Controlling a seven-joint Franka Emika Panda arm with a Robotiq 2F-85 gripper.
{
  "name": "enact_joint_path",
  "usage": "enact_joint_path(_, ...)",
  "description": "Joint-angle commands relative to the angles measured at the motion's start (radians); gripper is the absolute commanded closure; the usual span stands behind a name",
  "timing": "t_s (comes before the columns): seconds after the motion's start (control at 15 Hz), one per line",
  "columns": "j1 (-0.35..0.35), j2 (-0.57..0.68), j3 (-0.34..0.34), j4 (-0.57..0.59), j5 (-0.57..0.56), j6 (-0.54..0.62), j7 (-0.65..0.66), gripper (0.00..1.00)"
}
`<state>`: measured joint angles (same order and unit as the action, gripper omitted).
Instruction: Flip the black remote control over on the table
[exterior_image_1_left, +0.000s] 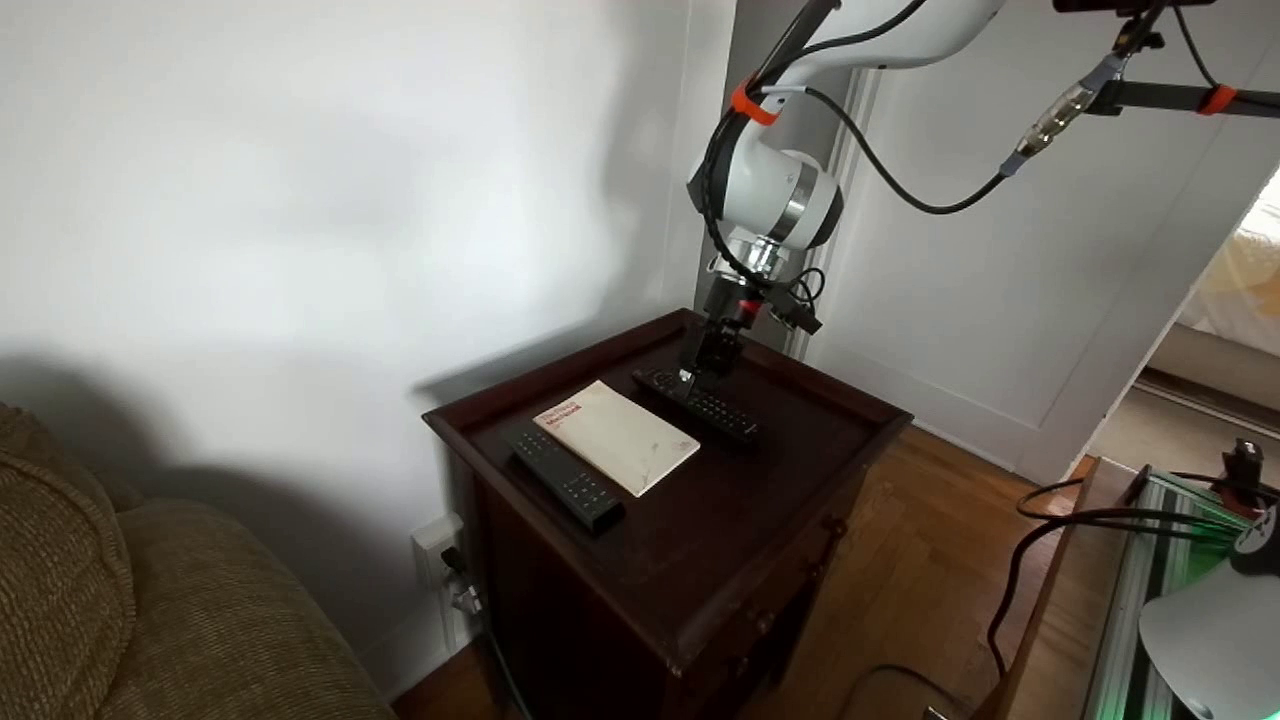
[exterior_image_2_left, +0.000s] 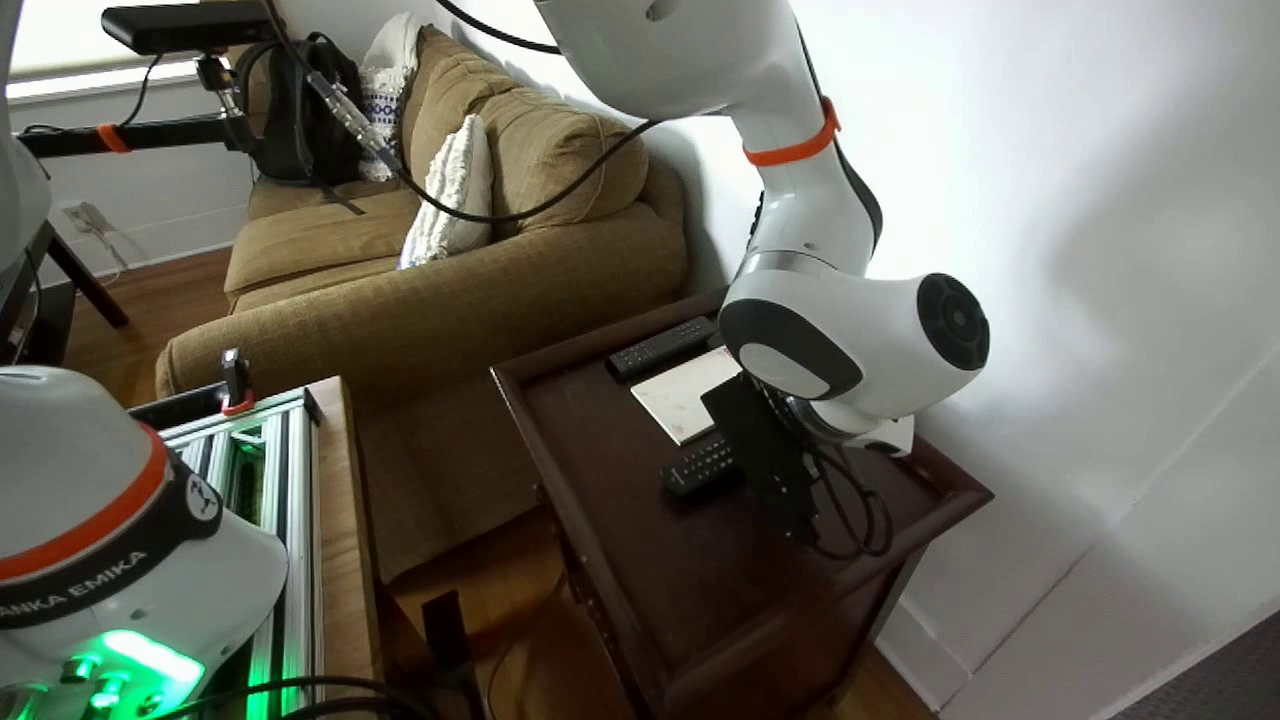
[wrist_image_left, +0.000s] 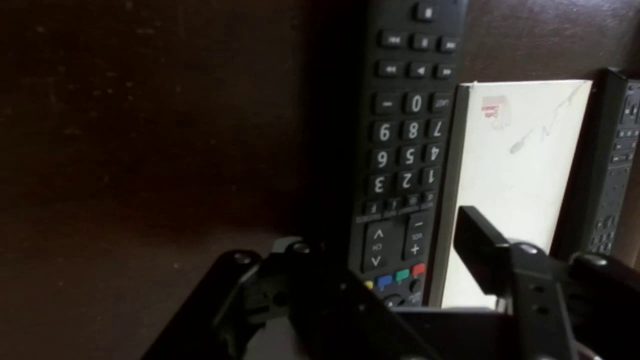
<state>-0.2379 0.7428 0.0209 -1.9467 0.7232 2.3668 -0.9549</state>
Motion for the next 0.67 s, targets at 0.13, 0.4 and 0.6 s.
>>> enact_joint_path(0.13,-0.035,0.042,0.028,0.046,-0.030,-0.036,0.028,0.79)
enact_joint_path(0.4,-0.039,0.034,0.027,0.046,-0.030,-0.055,0.028,0.90)
enact_joint_path(0.6,-0.015,-0.020,0.006,0.007,-0.060,-0.037,0.065,0.91)
